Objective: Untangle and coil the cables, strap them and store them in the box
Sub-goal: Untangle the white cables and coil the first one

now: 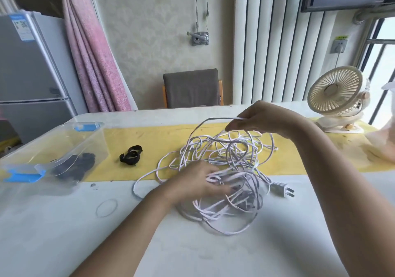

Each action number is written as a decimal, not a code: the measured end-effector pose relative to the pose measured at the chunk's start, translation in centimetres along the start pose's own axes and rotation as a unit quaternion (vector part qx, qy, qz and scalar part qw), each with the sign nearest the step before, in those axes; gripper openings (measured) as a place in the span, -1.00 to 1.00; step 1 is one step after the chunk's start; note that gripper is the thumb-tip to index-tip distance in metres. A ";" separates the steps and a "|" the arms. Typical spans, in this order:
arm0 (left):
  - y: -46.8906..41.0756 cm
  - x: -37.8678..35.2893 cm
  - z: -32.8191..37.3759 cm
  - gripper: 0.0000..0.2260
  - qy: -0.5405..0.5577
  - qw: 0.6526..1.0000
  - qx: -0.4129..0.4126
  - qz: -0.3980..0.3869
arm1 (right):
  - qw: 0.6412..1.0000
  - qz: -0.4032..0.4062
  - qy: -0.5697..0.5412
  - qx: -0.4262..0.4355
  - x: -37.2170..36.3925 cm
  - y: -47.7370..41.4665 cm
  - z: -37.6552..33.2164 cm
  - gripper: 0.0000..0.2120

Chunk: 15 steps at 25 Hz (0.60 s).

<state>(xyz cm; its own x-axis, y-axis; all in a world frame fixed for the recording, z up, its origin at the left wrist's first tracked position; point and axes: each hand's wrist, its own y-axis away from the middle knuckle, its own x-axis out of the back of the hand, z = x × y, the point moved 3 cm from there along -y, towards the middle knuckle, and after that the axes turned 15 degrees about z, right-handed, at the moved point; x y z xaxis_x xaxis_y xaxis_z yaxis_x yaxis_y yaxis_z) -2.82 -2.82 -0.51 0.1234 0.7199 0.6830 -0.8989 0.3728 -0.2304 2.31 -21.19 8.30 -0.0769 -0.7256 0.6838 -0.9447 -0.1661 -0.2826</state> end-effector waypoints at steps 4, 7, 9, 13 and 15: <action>-0.6 6.8 -1.9 -0.86 0.244 0.918 0.137 0.281 | 0.989 0.119 -0.008 -0.083 1.1 -1.1 3.2 -0.86; -0.6 9.3 -6.7 -0.75 0.245 0.834 0.241 0.433 | 0.985 0.133 -0.027 -0.110 1.1 -1.7 4.5 -0.82; -0.9 9.5 -8.8 -0.67 0.192 0.828 0.254 0.462 | 0.986 0.118 -0.004 -0.119 0.3 -1.7 4.9 -0.78; -0.6 9.6 -7.4 -0.65 0.040 0.858 0.227 0.459 | 0.977 0.180 0.106 -0.044 -1.1 0.8 4.2 -0.70; -0.6 9.4 -7.1 -0.65 0.004 0.860 0.203 0.467 | 0.974 0.206 0.090 0.015 -1.1 2.8 3.1 -0.84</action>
<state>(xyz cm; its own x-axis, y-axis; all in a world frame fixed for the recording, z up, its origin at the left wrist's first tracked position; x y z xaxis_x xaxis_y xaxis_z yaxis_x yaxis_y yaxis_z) 1.85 7.84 1.14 -0.7318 0.5983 0.3264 -0.6797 -0.6056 -0.4137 0.76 -22.86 4.68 -0.5041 -0.6070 0.6144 -0.8129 0.0932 -0.5749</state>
